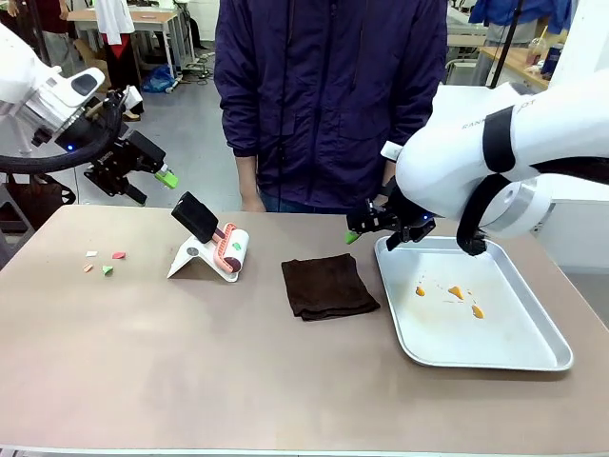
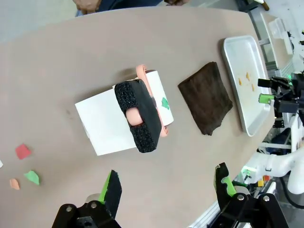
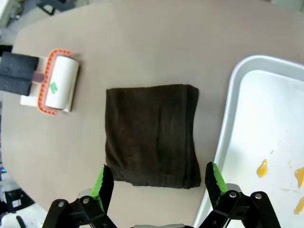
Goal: Clean the surface of the table.
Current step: Hold the Lint Roller with your left hand and the towel with your right hand.
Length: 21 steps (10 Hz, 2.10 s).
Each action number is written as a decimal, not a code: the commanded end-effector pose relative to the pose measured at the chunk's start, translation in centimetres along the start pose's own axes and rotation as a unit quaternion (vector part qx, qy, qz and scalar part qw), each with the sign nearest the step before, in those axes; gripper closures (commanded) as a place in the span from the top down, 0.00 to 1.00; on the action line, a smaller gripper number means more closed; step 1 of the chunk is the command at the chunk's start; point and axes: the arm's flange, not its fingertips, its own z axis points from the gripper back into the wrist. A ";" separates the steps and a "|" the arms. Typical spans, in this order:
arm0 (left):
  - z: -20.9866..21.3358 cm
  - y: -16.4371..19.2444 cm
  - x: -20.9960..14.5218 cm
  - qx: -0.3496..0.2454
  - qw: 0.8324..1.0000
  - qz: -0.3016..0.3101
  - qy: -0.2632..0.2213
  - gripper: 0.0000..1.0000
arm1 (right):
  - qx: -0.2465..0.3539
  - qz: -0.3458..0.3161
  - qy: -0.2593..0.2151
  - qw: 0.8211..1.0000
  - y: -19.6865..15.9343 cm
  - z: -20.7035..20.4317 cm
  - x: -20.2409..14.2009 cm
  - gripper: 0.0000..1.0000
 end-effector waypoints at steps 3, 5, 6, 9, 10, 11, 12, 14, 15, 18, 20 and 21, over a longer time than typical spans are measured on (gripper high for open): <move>-3.2 0.0 0.0 0.028 0.999 0.037 -0.013 1.00 | -0.070 -0.023 0.028 0.997 1.7 -3.6 1.7 1.00; -4.7 0.6 0.7 0.033 0.998 0.059 -0.015 1.00 | -0.088 -0.014 0.053 0.995 3.5 -6.4 2.5 1.00; -5.2 1.1 1.0 0.031 0.997 0.069 -0.008 1.00 | -0.093 -0.017 0.063 0.993 3.9 -7.4 2.9 1.00; -6.6 1.7 1.6 0.020 0.996 0.085 -0.004 1.00 | -0.126 -0.014 0.075 0.989 4.8 -10.1 3.6 1.00; -6.7 1.8 1.7 0.020 0.996 0.085 -0.007 1.00 | -0.147 -0.010 0.077 0.986 5.1 -11.1 3.8 1.00; -6.8 1.9 1.6 0.020 0.996 0.084 -0.008 1.00 | -0.165 -0.012 0.085 0.983 5.1 -12.1 3.9 1.00; -6.8 1.9 1.5 0.019 0.996 0.084 -0.005 1.00 | -0.183 -0.018 0.092 0.979 4.9 -13.0 3.7 1.00; -7.4 2.0 1.6 0.010 0.996 0.088 -0.002 1.00 | -0.199 -0.029 0.092 0.975 4.8 -14.0 3.5 1.00; -7.5 1.9 1.6 0.011 0.996 0.088 -0.003 1.00 | -0.202 -0.034 0.092 0.975 4.8 -14.1 3.5 1.00; -7.4 2.2 1.5 0.010 0.996 0.090 -0.011 1.00 | -0.210 -0.053 0.103 0.971 4.7 -14.7 3.6 1.00; -7.6 2.2 1.7 0.009 0.996 0.094 -0.009 0.68 | -0.204 -0.052 0.110 0.971 4.6 -14.8 3.6 0.40; -7.6 2.2 1.7 0.006 0.995 0.094 -0.011 0.41 | -0.201 -0.053 0.111 0.972 4.7 -14.8 3.6 0.40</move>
